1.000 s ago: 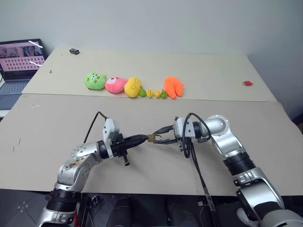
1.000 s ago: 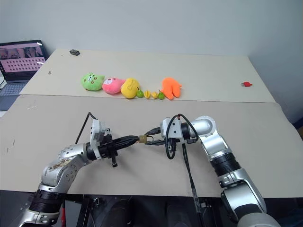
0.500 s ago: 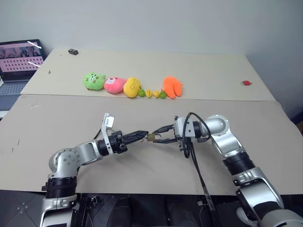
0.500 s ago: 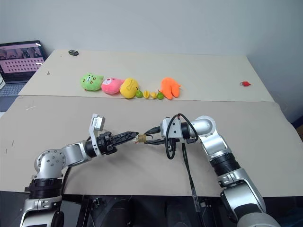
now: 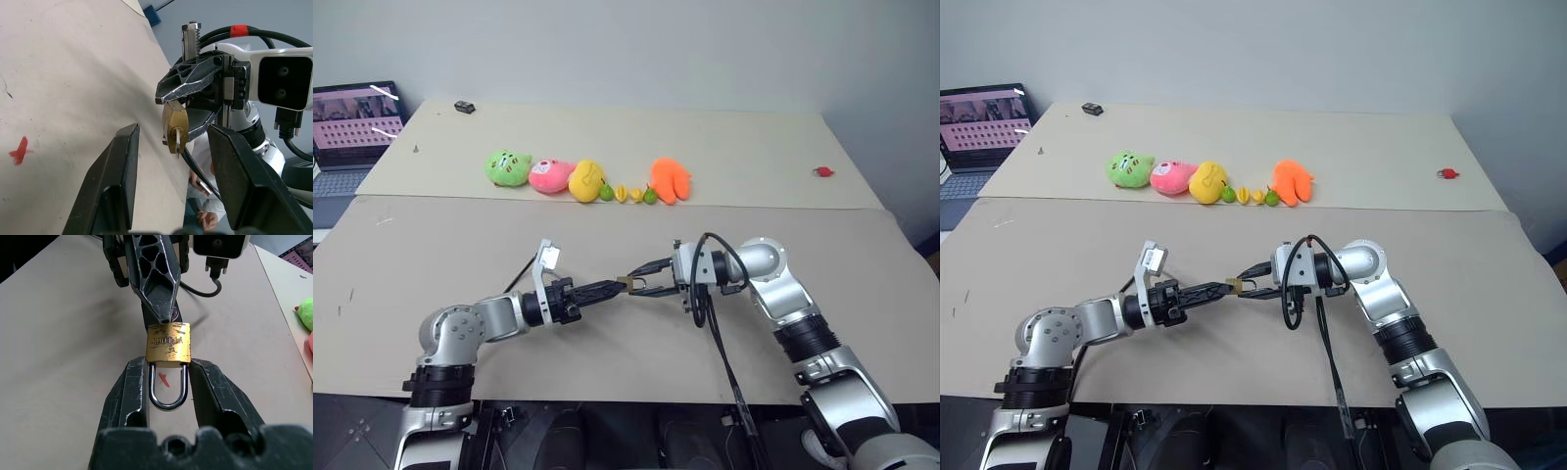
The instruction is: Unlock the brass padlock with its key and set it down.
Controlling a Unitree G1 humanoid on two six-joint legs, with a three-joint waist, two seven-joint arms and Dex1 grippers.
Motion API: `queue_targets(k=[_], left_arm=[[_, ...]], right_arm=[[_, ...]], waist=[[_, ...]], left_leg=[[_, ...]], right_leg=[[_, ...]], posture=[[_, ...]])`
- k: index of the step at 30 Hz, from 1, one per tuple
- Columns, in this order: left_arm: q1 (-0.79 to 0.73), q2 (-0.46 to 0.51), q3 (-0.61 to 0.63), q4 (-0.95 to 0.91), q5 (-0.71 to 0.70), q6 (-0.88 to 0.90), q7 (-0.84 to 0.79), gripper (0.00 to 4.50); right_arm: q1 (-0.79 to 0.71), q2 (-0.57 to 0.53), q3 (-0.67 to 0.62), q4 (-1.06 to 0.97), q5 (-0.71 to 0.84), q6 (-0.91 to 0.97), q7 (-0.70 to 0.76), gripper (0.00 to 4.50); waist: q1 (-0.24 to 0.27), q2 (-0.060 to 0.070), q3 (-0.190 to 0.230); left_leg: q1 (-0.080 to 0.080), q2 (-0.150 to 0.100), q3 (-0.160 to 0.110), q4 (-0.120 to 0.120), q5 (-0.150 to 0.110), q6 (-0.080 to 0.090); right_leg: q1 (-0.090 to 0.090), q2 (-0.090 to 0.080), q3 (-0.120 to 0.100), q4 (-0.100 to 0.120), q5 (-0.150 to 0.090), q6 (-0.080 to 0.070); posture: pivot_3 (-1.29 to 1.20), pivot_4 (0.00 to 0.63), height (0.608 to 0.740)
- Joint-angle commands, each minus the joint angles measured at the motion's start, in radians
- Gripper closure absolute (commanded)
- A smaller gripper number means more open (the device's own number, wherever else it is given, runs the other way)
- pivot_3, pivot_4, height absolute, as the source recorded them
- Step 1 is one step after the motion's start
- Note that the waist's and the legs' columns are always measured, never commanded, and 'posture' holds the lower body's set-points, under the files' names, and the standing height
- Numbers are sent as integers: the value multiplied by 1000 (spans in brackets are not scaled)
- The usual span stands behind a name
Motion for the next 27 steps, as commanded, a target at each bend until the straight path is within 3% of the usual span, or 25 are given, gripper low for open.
queue_targets(k=[1,9,12,16,27], left_arm=[[-37,-21,-24,11,30,-37,-26,2193],[-48,-43,-54,25,77,-58,-55,2193],[-49,-52,-49,26,92,-74,-58,2917],[-59,-58,-34,29,94,-75,-51,4417],[-42,-39,-4,-14,74,-50,-34,4433]], right_arm=[[-20,6,-19,-39,17,-17,-12,3635],[-16,-2,-25,-48,16,-16,-19,3635],[-17,-4,-26,-44,13,-18,-21,3635],[-19,-7,-23,-32,11,-27,-22,3635],[-28,-5,-16,-1,6,-46,-18,3635]], waist=[[1,0,0],[0,0,0],[0,0,0],[0,0,0],[0,0,0]], left_leg=[[0,0,0,0,0,0],[-1,0,0,0,0,0],[0,0,0,0,0,0],[-1,0,0,0,0,0],[-1,0,0,0,0,0]], right_leg=[[0,0,0,0,0,0],[0,0,0,0,0,0],[0,0,0,0,0,0],[0,0,0,0,0,0],[0,0,0,0,0,0]], posture=[[0,150,722],[0,150,722],[0,150,722],[0,150,722],[0,150,722]])
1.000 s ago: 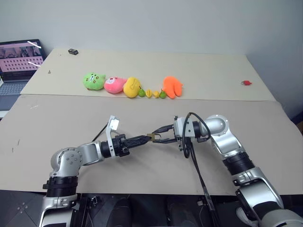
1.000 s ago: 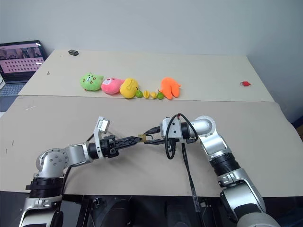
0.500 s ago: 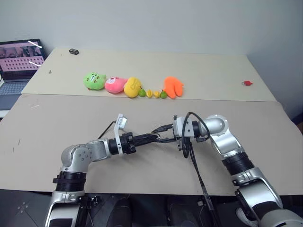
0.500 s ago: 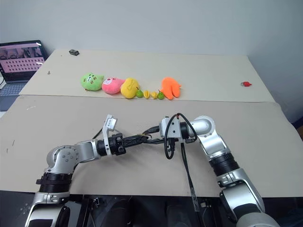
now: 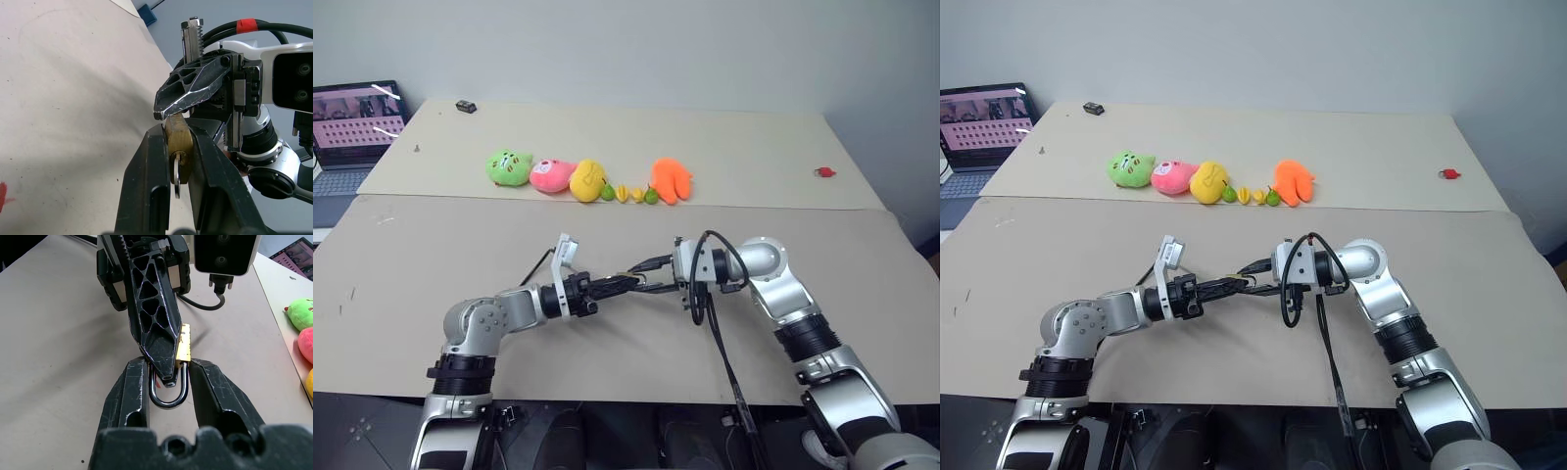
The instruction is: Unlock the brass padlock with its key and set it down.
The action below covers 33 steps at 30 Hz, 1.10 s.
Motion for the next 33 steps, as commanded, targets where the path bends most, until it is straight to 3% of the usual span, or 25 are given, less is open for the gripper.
queue_targets(k=[1,15,17,18,23,33], left_arm=[[-4,14,45,-29,-20,-1,3,4433],[-9,13,24,-23,4,-6,19,4433],[-8,10,45,-20,-33,18,8,3384],[-7,12,49,-24,-41,23,4,3231],[-8,16,42,-31,-10,9,14,1413],[1,13,50,-38,-21,21,15,1413]], right_arm=[[-23,-3,-17,-3,8,-28,2,3635],[-19,-1,-14,-10,9,-27,0,3635],[-19,-1,-14,-11,9,-28,0,3635],[-18,-1,-14,-11,9,-28,0,3635],[-17,-1,-15,-11,9,-28,1,3635],[-14,-3,-17,-12,9,-28,-2,3635]], waist=[[0,0,0],[0,0,0],[0,0,0],[0,0,0],[0,0,0],[0,0,0]], left_leg=[[0,0,0,0,0,0],[0,0,0,0,0,0],[0,0,0,0,0,0],[0,0,0,0,0,0],[0,0,0,0,0,0],[0,0,0,0,0,0]], right_leg=[[0,0,0,0,0,0],[0,0,0,0,0,0],[0,0,0,0,0,0],[0,0,0,0,0,0],[0,0,0,0,0,0],[0,0,0,0,0,0]], posture=[[0,150,722],[0,150,722],[0,150,722],[0,150,722],[0,150,722],[0,150,722]])
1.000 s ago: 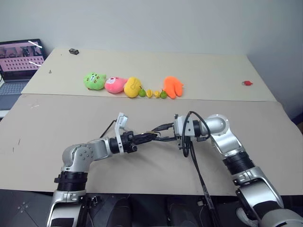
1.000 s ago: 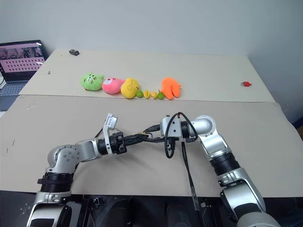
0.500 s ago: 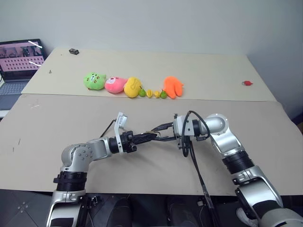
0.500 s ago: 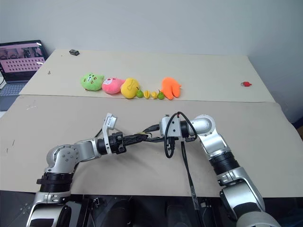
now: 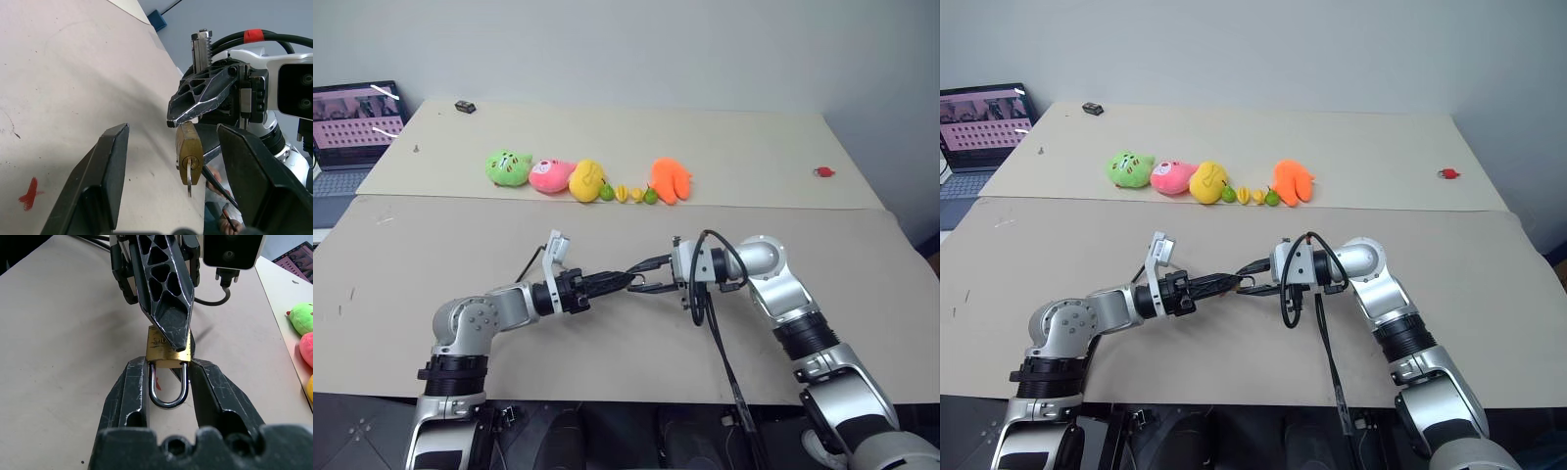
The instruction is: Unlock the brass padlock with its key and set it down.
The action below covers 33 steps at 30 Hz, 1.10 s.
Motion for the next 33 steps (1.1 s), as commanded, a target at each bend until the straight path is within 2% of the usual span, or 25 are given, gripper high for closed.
queue_targets(k=[1,12,16,18,19,20,21,33], left_arm=[[1,-3,17,-33,-22,5,0,1413],[35,-1,38,-56,-50,31,3,1413],[39,-5,27,-59,-51,30,-1,2602],[30,-12,27,-53,-49,28,10,3461],[27,-14,27,-53,-49,28,11,3683],[24,-14,26,-52,-50,29,12,4230],[22,-13,25,-52,-50,30,12,4424],[23,-15,14,-58,-51,34,20,4488]], right_arm=[[-5,-6,-20,-20,9,-23,-7,3635],[-5,-5,-18,-27,16,-18,1,3635],[-9,-2,-19,-26,18,-15,1,3635],[-9,-1,-19,-27,17,-15,1,3635],[-8,-1,-19,-28,17,-15,0,3635],[-7,-2,-19,-28,17,-15,-1,3635],[-7,-2,-19,-28,16,-16,-1,3635],[1,-7,-17,-34,19,-5,2,3635]], waist=[[0,0,0],[0,0,0],[0,0,0],[0,0,0],[0,0,0],[0,0,0],[0,0,0],[0,0,0]], left_leg=[[0,0,0,0,0,0],[0,0,0,0,0,0],[0,0,0,0,0,0],[0,0,0,0,0,0],[0,0,0,0,0,0],[0,0,0,0,0,0],[0,0,0,0,0,0],[0,0,0,0,0,0]], right_leg=[[0,0,0,0,0,0],[0,0,0,0,0,0],[0,0,0,0,0,0],[0,0,0,0,0,0],[0,0,0,0,0,0],[0,0,0,0,0,0],[0,0,0,0,0,0],[0,0,0,0,0,0]], posture=[[0,150,722],[0,150,722],[0,150,722],[0,150,722],[0,150,722],[0,150,722],[0,150,722],[0,150,722]])
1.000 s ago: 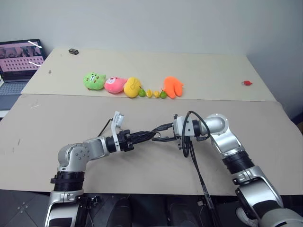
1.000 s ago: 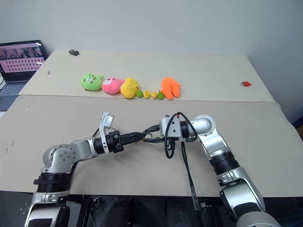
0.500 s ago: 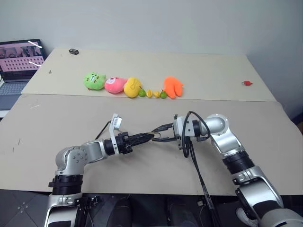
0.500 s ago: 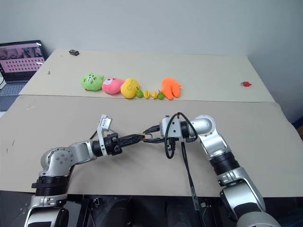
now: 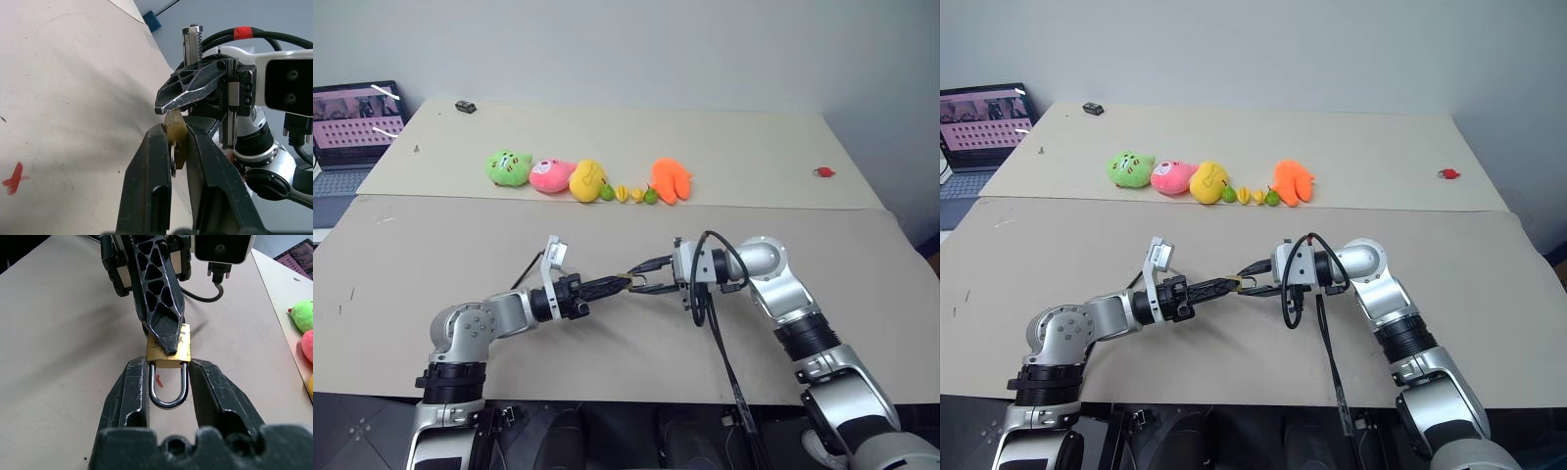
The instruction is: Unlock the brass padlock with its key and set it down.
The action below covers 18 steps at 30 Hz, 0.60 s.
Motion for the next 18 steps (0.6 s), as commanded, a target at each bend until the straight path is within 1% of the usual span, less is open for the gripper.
queue_targets(k=[1,2,4,6,9,10,11,15,18], left_arm=[[-14,-6,-4,-30,-13,6,5,4488],[-14,-7,-4,-29,-13,6,6,4488],[-17,-11,1,-26,-19,9,12,4488],[-19,-16,3,-24,-23,11,17,4488],[-22,-23,7,-26,-28,13,22,4488],[-24,-25,13,-27,-35,16,24,4488],[-28,-24,22,-26,-44,20,27,4488],[-36,4,58,-17,-66,28,18,4488],[-48,30,69,7,-39,-3,10,4488]], right_arm=[[-8,-5,-17,-37,26,0,11,3135],[-12,-8,-18,-32,21,5,7,2620],[-21,-6,-23,-23,16,13,-1,2023],[-29,-5,-26,-13,-2,9,-23,1305],[-30,-19,-20,-10,-13,23,-20,177],[-26,-30,-20,-14,-10,44,-10,57],[-19,-46,-25,-22,2,60,10,57],[-24,-95,-79,-12,37,152,7,57],[-19,-122,-121,-48,93,208,24,804]], waist=[[0,0,0],[0,0,0],[0,0,0],[0,0,0],[0,0,0],[0,0,0],[0,0,0],[2,0,0],[1,0,0]], left_leg=[[0,0,0,0,0,0],[0,0,0,0,0,0],[0,0,0,0,0,0],[0,0,0,0,0,0],[0,0,0,0,0,0],[0,0,0,0,0,0],[0,0,0,0,0,0],[0,0,0,0,0,0],[0,0,0,0,0,0]], right_leg=[[0,0,0,0,0,0],[0,0,0,0,0,0],[0,0,0,0,0,0],[0,0,0,0,0,0],[0,0,0,0,0,0],[0,0,0,0,0,0],[0,0,0,0,0,0],[0,0,0,0,0,0],[0,0,0,0,0,0]], posture=[[0,150,722],[0,150,722],[0,150,722],[0,150,722],[0,150,722],[0,150,722],[0,150,722],[0,150,722],[0,150,722]])
